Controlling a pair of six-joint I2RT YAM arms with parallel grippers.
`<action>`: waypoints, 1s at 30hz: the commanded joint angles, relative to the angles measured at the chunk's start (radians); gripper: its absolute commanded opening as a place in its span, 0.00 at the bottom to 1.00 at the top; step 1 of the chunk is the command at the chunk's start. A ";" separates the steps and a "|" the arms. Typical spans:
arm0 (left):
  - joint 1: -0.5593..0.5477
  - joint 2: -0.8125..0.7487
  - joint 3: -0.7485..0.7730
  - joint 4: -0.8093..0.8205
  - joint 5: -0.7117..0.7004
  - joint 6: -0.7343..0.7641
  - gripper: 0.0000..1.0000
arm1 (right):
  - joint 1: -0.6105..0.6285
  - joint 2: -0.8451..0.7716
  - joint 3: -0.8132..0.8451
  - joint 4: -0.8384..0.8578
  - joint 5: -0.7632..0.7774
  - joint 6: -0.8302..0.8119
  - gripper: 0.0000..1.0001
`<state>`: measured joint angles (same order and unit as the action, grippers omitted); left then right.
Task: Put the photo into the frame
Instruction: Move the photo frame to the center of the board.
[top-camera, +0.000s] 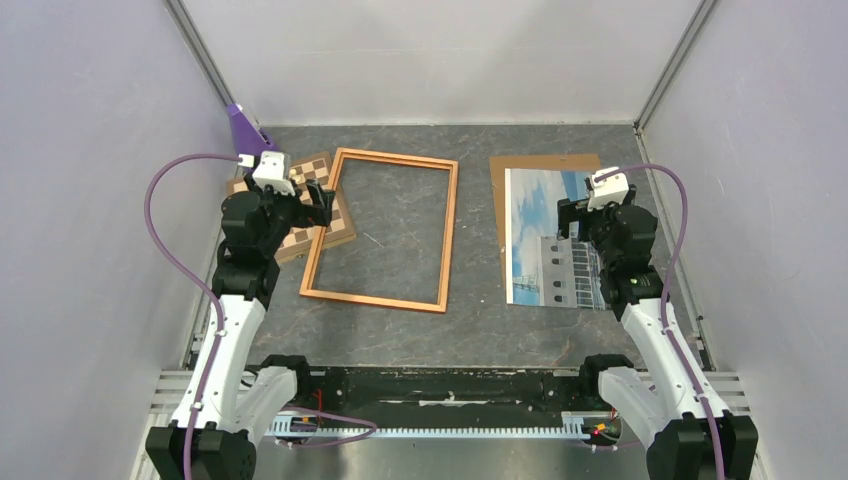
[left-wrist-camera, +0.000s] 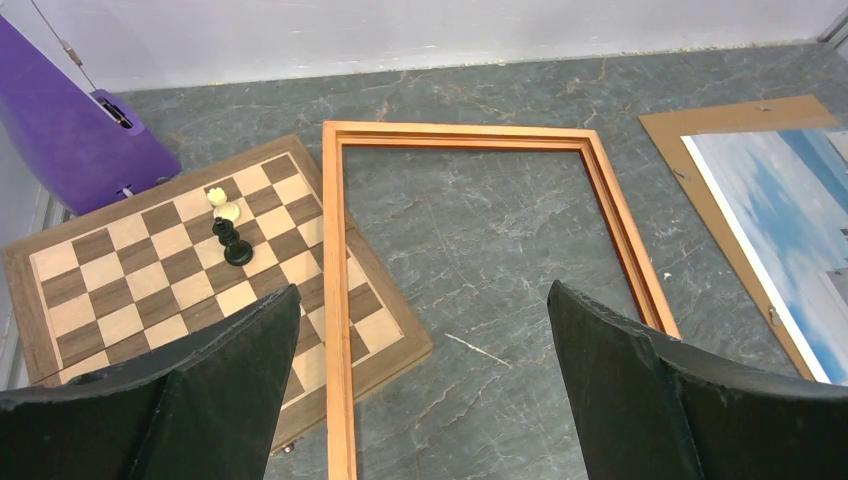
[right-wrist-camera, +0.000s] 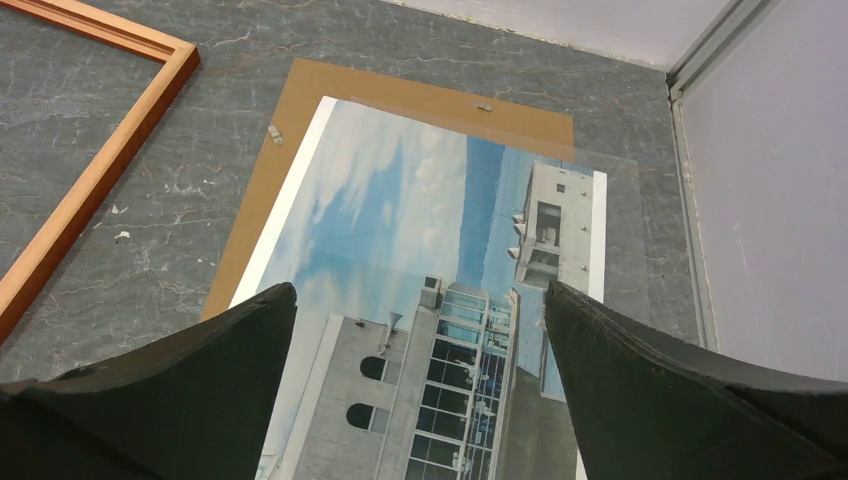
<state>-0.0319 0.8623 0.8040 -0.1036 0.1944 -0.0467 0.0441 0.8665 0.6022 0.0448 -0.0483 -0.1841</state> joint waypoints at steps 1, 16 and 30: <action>0.005 -0.008 0.007 0.012 0.014 -0.039 1.00 | 0.001 -0.017 0.008 0.030 -0.007 -0.008 0.98; 0.004 -0.003 0.063 -0.105 -0.014 0.010 1.00 | 0.001 -0.022 0.015 0.021 -0.032 -0.012 0.98; -0.002 0.355 0.205 -0.346 0.011 0.166 0.94 | 0.002 -0.009 -0.013 0.011 -0.092 -0.049 0.98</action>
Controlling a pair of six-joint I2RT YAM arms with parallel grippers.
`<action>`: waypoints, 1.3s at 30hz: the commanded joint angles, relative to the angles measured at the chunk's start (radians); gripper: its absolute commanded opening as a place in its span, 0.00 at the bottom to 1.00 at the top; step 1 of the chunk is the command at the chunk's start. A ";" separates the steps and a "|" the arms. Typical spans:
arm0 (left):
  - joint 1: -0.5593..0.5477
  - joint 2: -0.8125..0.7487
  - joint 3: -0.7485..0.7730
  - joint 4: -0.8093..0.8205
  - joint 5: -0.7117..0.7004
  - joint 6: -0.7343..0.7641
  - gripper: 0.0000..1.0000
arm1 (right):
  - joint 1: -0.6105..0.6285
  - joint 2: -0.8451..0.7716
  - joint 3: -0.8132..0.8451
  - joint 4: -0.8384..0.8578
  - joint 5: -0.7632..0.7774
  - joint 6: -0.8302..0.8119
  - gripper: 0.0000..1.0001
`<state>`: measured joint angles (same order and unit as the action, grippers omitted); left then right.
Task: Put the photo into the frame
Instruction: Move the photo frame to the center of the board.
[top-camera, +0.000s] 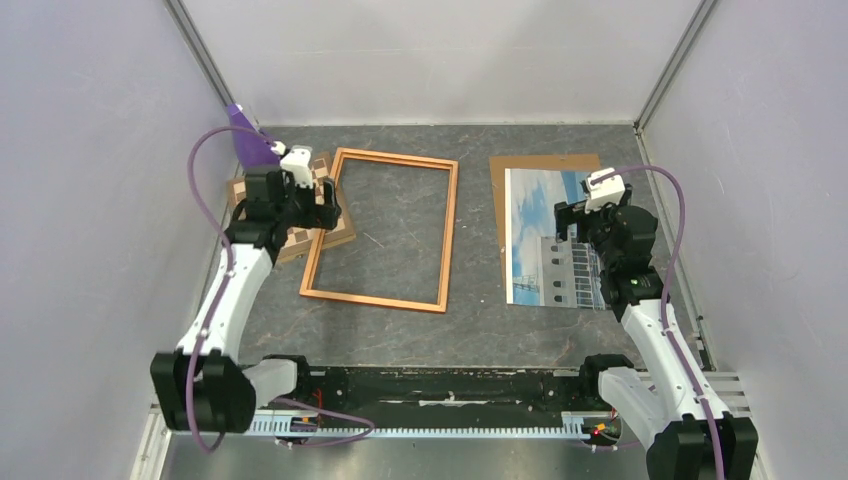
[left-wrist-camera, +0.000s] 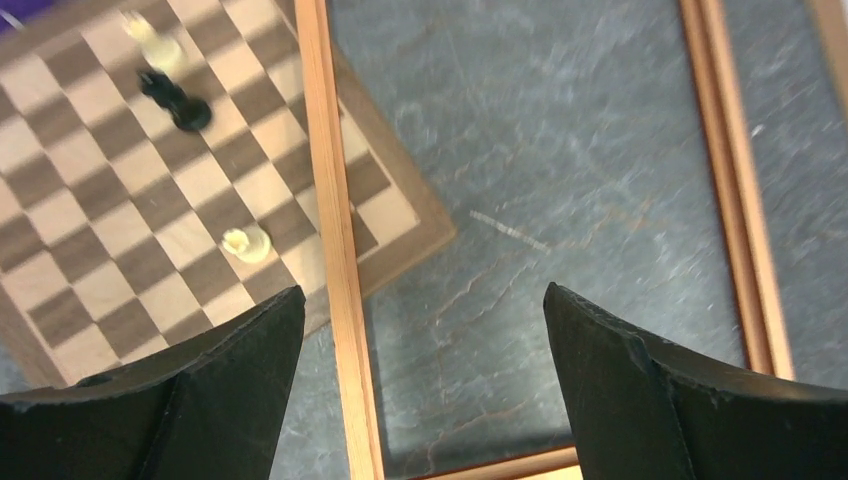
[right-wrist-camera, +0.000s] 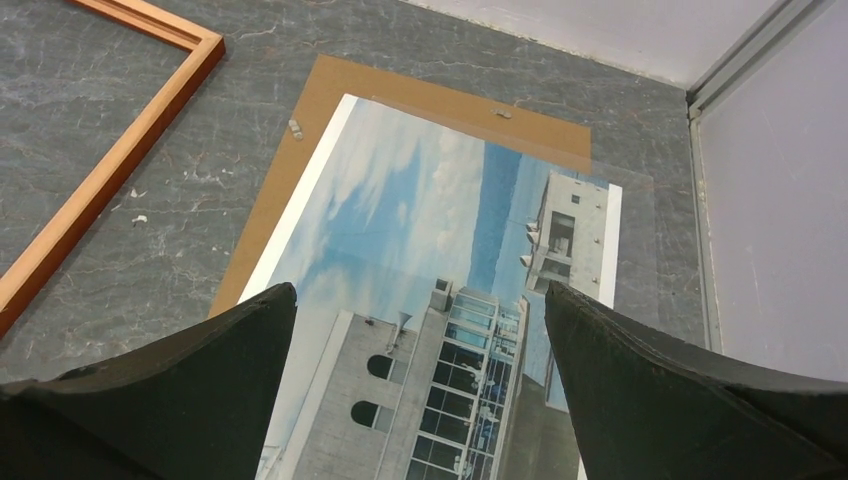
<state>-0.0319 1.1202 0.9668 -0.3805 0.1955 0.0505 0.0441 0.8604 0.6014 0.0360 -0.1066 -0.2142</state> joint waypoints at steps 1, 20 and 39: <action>-0.005 0.139 0.055 -0.069 -0.008 0.069 0.94 | 0.002 -0.002 -0.016 0.024 -0.041 -0.019 0.98; -0.042 0.765 0.443 -0.115 -0.242 0.064 0.81 | 0.001 0.006 -0.043 0.031 -0.076 -0.029 0.98; -0.043 0.752 0.343 -0.100 -0.156 -0.038 0.24 | 0.001 0.022 -0.050 0.030 -0.066 -0.040 0.98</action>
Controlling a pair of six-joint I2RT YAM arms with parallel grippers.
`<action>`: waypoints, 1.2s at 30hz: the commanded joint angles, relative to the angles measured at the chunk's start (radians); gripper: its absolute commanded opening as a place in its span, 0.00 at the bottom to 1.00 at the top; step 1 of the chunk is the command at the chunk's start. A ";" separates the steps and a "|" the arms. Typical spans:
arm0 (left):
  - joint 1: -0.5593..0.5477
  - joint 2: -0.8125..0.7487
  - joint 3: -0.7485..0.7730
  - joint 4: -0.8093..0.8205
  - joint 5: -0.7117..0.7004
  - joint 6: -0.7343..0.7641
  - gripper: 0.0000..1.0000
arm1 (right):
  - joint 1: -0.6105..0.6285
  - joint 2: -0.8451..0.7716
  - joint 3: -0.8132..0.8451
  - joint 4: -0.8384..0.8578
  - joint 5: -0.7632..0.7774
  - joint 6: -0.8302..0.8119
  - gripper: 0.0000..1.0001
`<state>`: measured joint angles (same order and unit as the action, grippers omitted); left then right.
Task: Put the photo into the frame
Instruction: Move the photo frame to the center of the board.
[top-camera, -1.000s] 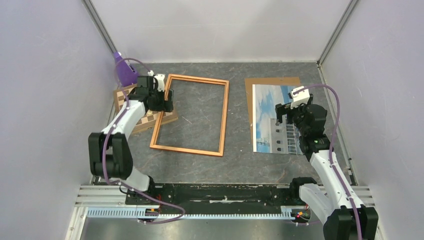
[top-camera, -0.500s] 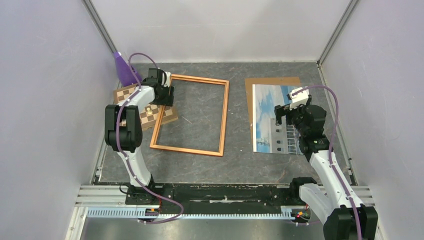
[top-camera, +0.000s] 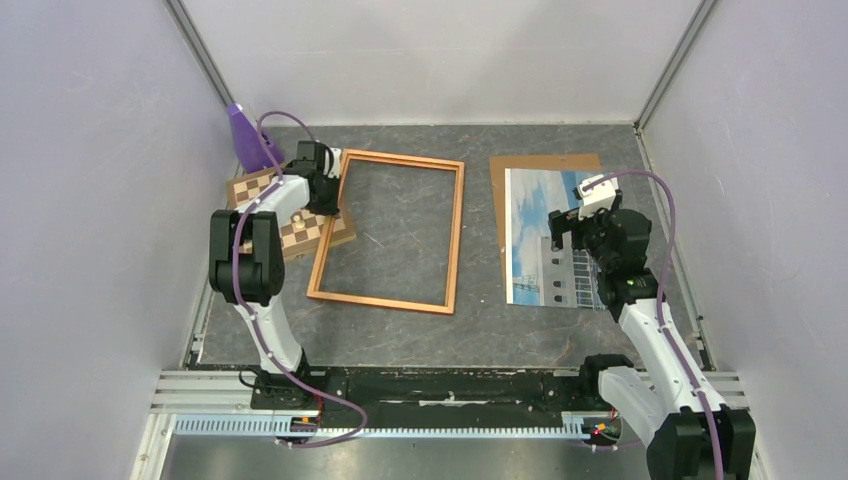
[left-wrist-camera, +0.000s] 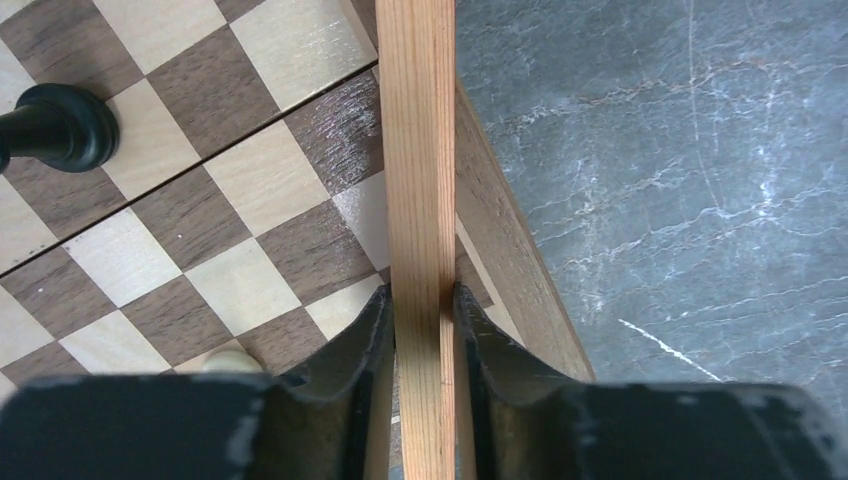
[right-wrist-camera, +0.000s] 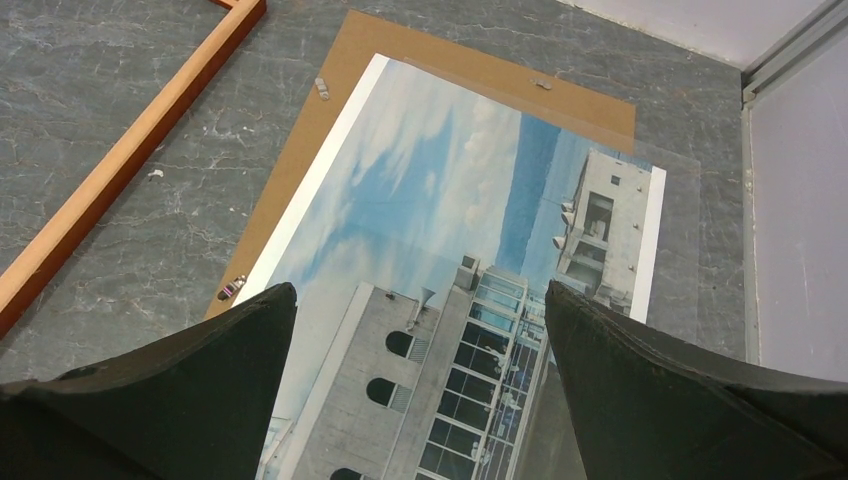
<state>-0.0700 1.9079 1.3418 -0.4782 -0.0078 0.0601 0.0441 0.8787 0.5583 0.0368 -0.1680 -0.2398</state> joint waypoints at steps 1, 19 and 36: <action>-0.006 -0.041 -0.038 -0.001 0.057 -0.050 0.19 | 0.001 0.004 -0.008 0.030 -0.005 -0.015 0.98; -0.116 -0.132 -0.225 0.138 0.124 -0.326 0.02 | 0.001 0.010 0.020 -0.013 0.085 -0.044 0.98; -0.156 -0.152 -0.312 0.234 0.031 -0.432 0.02 | 0.001 0.015 0.003 -0.015 0.125 -0.064 0.98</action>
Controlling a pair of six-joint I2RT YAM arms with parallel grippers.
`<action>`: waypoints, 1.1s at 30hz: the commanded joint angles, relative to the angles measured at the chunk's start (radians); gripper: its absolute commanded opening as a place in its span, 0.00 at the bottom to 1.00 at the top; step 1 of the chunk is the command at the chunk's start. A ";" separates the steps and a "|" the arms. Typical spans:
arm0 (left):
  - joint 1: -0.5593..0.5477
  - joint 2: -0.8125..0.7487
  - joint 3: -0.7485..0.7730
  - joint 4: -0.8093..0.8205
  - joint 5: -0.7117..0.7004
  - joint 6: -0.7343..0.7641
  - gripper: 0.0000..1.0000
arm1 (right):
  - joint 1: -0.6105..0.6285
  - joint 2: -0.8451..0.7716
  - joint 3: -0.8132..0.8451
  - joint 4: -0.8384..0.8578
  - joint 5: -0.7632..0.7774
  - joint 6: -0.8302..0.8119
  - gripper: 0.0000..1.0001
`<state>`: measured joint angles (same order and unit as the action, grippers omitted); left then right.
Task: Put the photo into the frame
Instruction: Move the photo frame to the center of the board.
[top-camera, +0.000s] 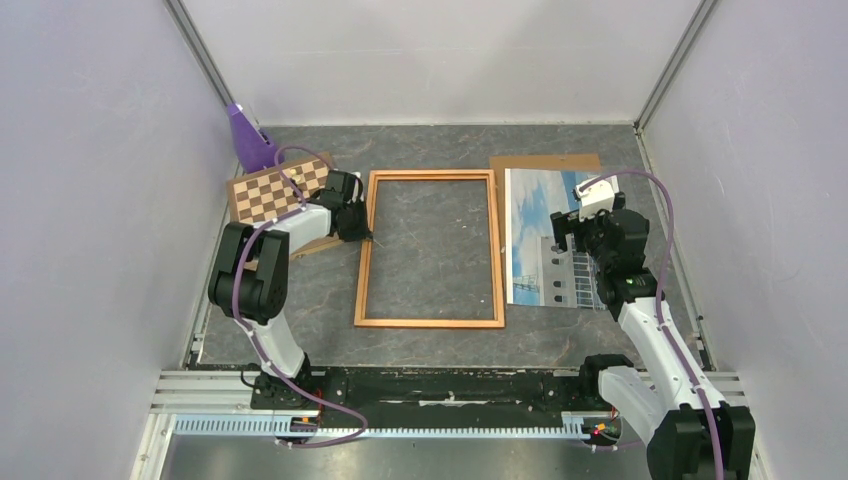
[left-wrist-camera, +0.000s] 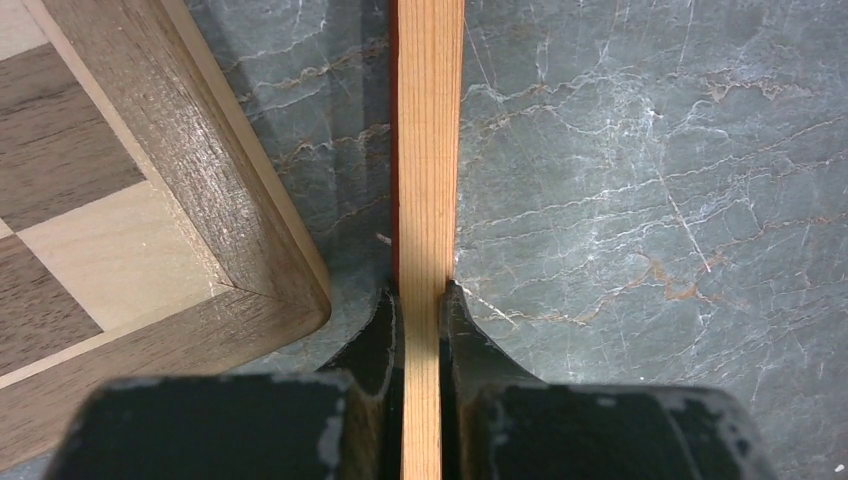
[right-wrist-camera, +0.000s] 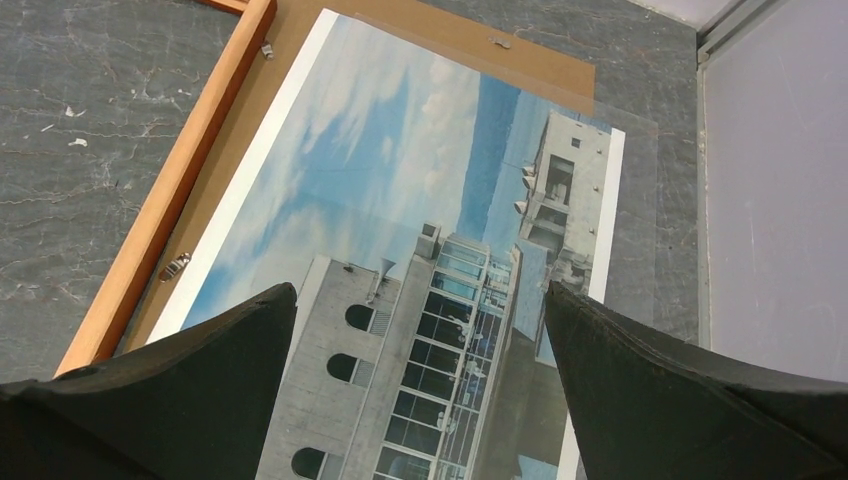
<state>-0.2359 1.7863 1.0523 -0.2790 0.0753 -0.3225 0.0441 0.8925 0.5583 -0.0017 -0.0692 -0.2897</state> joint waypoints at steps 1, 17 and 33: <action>0.012 -0.035 -0.023 0.032 -0.060 -0.047 0.02 | 0.000 0.003 0.003 0.022 0.031 -0.015 0.98; 0.049 -0.058 -0.040 0.021 -0.056 -0.005 0.25 | -0.132 0.096 -0.008 0.011 0.170 -0.044 0.98; -0.002 -0.186 0.104 -0.077 0.124 0.112 0.85 | -0.406 0.267 0.030 -0.115 0.083 -0.094 0.98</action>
<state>-0.1997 1.6829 1.0691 -0.3424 0.1375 -0.2962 -0.2890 1.1236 0.5510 -0.0727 0.0769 -0.3714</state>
